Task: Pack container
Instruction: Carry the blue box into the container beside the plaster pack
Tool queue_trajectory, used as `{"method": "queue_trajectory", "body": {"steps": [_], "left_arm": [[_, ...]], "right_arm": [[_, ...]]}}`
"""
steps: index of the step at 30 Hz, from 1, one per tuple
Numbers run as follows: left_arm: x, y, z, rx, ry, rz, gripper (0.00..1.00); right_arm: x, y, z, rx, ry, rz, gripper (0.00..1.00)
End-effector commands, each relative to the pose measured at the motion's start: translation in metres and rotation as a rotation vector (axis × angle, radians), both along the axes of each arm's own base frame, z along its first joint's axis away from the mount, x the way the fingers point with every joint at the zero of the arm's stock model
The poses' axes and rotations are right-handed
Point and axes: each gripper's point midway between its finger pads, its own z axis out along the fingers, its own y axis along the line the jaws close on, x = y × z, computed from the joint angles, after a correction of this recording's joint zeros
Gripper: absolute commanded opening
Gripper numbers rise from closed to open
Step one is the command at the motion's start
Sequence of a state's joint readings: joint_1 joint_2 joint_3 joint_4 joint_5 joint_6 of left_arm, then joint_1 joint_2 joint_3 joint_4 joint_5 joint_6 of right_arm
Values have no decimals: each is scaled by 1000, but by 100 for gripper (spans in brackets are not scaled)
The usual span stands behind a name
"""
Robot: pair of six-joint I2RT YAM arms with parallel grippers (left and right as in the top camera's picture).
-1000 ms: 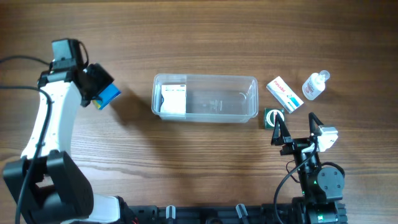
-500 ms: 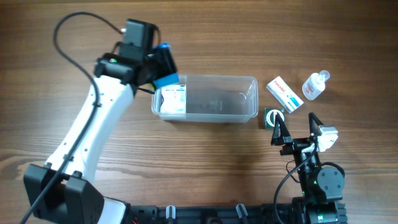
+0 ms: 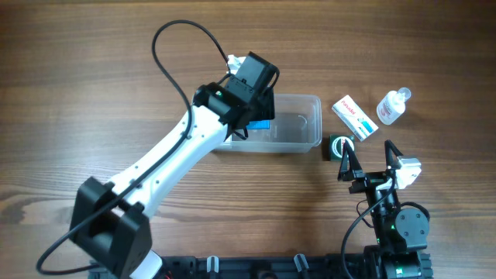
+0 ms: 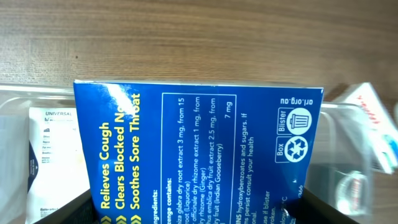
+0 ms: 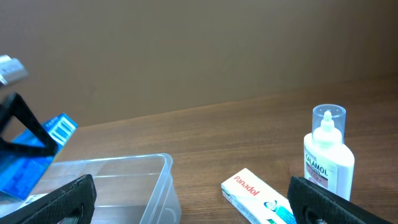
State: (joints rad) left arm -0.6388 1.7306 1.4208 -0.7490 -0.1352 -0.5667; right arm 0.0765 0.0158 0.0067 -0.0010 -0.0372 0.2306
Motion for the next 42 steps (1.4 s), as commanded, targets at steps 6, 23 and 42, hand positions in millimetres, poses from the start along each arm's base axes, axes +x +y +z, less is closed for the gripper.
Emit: {"method": "queue_trajectory", "body": {"steps": [6,23,42], "left_arm": [[9,1,-22,49,22,33,73],[-2,10,-51,119,113,39,75],[-1,9,-91,165,175,38,77]], "right_arm": [[0,2,0,8,-2,11,100],[0,2,0,9,-2,11,100],[0,2,0,9,-2,11,100]]}}
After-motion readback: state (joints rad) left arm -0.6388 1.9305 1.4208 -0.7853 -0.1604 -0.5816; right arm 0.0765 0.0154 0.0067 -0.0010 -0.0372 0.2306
